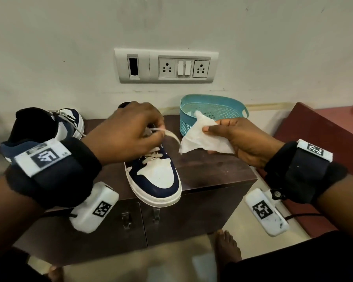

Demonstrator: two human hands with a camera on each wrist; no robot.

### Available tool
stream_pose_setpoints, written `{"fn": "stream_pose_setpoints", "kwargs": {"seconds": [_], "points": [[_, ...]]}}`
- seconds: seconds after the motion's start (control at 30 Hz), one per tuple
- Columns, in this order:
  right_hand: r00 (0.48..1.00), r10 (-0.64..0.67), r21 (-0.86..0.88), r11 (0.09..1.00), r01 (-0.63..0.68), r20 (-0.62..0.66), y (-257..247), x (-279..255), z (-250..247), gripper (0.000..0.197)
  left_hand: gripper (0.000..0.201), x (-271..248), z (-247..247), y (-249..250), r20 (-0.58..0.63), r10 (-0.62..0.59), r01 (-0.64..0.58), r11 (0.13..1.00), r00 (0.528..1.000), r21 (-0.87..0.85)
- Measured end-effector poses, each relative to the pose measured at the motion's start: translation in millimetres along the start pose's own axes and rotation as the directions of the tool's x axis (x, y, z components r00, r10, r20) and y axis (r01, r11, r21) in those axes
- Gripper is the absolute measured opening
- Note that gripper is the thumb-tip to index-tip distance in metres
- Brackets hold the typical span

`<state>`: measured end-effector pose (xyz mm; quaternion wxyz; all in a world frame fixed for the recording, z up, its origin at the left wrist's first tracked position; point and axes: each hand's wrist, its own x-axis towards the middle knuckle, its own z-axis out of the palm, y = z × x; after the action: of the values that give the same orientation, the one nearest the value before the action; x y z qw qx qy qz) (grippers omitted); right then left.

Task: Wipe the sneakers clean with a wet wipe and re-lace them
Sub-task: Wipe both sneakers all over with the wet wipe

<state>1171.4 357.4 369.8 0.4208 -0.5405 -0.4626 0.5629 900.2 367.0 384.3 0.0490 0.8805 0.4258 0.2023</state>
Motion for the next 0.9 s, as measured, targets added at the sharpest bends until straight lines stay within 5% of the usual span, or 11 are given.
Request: {"fn": "stream_pose_setpoints", "kwargs": {"seconds": [0.13,0.23,0.3,0.4,0.53,0.7,0.9], "points": [[1.0,0.015,-0.025,1.0,-0.015,-0.019,2,1,9,0.012,0.024,-6,-34,-13,-0.178,-0.375,0.311,0.899,0.91,-0.308],[0.988,-0.102,-0.158,0.984,0.083,-0.118,3,5,11,0.003,0.018,-19,-39,-43,-0.086,-0.615,0.552,0.753,0.783,-0.358],[0.964,-0.199,-0.246,0.957,0.152,-0.179,3,7,9,0.004,0.048,-29,-36,-59,-0.026,-0.681,0.652,0.711,0.732,-0.263],[0.942,-0.266,-0.336,0.923,0.188,-0.204,5,11,10,0.006,0.073,-39,-33,-58,-0.121,-0.608,0.603,0.794,0.785,-0.074],[0.951,-0.248,-0.391,0.906,0.16,-0.184,11,14,14,0.01,0.051,-41,-18,-21,-0.172,-0.424,0.442,0.893,0.889,0.088],[0.963,-0.227,-0.42,0.895,0.147,-0.147,10,17,19,0.008,0.061,-17,13,9,-0.038,-0.416,0.414,0.886,0.909,0.208],[0.966,-0.222,-0.413,0.898,0.149,-0.135,9,22,18,0.006,0.024,-1,23,-4,-0.007,-0.352,0.348,0.921,0.936,0.172]]}}
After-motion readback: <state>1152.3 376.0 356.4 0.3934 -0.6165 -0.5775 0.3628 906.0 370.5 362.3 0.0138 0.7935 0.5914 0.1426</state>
